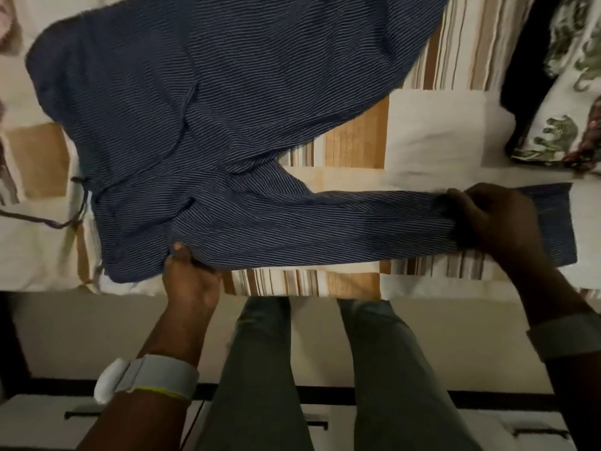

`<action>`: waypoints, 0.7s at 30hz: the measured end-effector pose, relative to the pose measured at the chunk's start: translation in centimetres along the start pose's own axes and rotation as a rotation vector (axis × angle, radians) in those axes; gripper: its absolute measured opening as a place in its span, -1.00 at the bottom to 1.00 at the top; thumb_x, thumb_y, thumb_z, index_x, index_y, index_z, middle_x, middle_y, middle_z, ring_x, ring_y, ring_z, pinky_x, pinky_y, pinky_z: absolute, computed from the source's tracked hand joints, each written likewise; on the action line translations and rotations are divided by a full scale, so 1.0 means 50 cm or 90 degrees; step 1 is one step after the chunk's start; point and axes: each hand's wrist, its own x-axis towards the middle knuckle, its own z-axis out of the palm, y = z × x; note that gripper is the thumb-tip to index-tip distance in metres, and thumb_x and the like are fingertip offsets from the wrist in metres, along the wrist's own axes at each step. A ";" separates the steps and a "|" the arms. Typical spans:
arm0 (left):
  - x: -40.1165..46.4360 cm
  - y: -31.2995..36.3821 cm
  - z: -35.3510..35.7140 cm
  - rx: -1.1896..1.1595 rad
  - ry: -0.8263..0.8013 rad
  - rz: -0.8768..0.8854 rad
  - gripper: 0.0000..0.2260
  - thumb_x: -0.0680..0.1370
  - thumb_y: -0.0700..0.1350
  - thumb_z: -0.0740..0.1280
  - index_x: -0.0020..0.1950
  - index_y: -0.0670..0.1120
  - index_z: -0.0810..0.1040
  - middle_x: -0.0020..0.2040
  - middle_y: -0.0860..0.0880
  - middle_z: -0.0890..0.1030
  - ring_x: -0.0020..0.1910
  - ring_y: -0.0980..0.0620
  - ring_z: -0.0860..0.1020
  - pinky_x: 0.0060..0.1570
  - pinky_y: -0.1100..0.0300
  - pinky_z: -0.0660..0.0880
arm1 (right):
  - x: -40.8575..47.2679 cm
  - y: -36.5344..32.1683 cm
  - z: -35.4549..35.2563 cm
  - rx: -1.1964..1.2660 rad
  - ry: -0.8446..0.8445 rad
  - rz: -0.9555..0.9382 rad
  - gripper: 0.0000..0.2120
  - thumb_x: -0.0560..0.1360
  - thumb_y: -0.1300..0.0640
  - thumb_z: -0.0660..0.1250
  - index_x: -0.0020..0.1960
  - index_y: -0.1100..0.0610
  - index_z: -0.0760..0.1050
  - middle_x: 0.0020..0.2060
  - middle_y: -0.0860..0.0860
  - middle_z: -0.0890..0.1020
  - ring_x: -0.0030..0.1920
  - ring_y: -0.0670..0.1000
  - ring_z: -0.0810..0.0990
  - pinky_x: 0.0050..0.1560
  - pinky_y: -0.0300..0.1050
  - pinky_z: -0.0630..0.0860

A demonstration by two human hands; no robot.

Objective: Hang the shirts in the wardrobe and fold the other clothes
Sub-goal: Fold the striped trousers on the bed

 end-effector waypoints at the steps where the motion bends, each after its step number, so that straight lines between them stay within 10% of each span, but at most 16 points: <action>1: 0.003 -0.002 -0.002 0.017 0.007 0.003 -0.65 0.74 -0.07 0.12 0.50 -0.05 0.46 0.40 -0.12 0.59 0.35 -0.17 0.58 0.25 -0.11 0.58 | 0.002 0.009 -0.001 -0.002 0.003 0.008 -0.43 0.57 -0.44 0.17 -0.15 0.04 0.61 -0.35 -0.01 0.65 -0.33 0.09 0.66 -0.19 0.11 0.62; 5: 0.000 -0.033 -0.007 0.072 0.097 0.037 -0.69 0.67 -0.13 0.23 0.42 -0.12 0.49 0.30 -0.16 0.64 0.28 -0.22 0.60 0.09 -0.07 0.62 | -0.016 0.022 -0.009 0.080 0.000 0.037 -0.32 0.51 -0.52 0.12 0.00 0.07 0.65 -0.19 0.01 0.66 -0.16 0.02 0.63 -0.15 -0.13 0.44; 8: -0.047 -0.050 -0.018 0.286 0.250 0.322 -0.67 0.57 -0.08 0.34 0.29 -0.07 0.34 0.21 -0.16 0.49 0.16 -0.13 0.54 0.21 -0.18 0.55 | -0.059 0.034 -0.021 0.153 -0.023 0.003 -0.42 0.46 -0.34 0.43 0.19 0.13 0.59 0.03 0.00 0.65 0.02 -0.24 0.59 -0.03 -0.39 0.45; 15: -0.157 -0.084 0.187 0.837 -0.496 0.740 -0.84 0.61 -0.17 0.36 0.17 -0.08 0.61 0.14 -0.02 0.56 0.15 -0.06 0.51 0.11 -0.02 0.42 | -0.147 0.158 0.001 -0.075 0.061 -0.081 -0.22 0.36 -0.34 0.51 0.24 0.29 0.49 0.19 0.25 0.51 0.20 0.24 0.47 0.11 0.10 0.48; 21: -0.127 -0.156 0.394 1.164 -0.652 0.812 -0.51 0.51 0.19 0.42 0.40 0.07 0.49 0.33 0.00 0.48 0.34 -0.11 0.38 0.30 -0.07 0.29 | -0.175 0.241 0.016 -0.177 0.065 -0.097 -0.38 0.32 0.11 0.63 0.32 0.27 0.56 0.41 0.27 0.43 0.40 0.35 0.43 0.27 0.29 0.47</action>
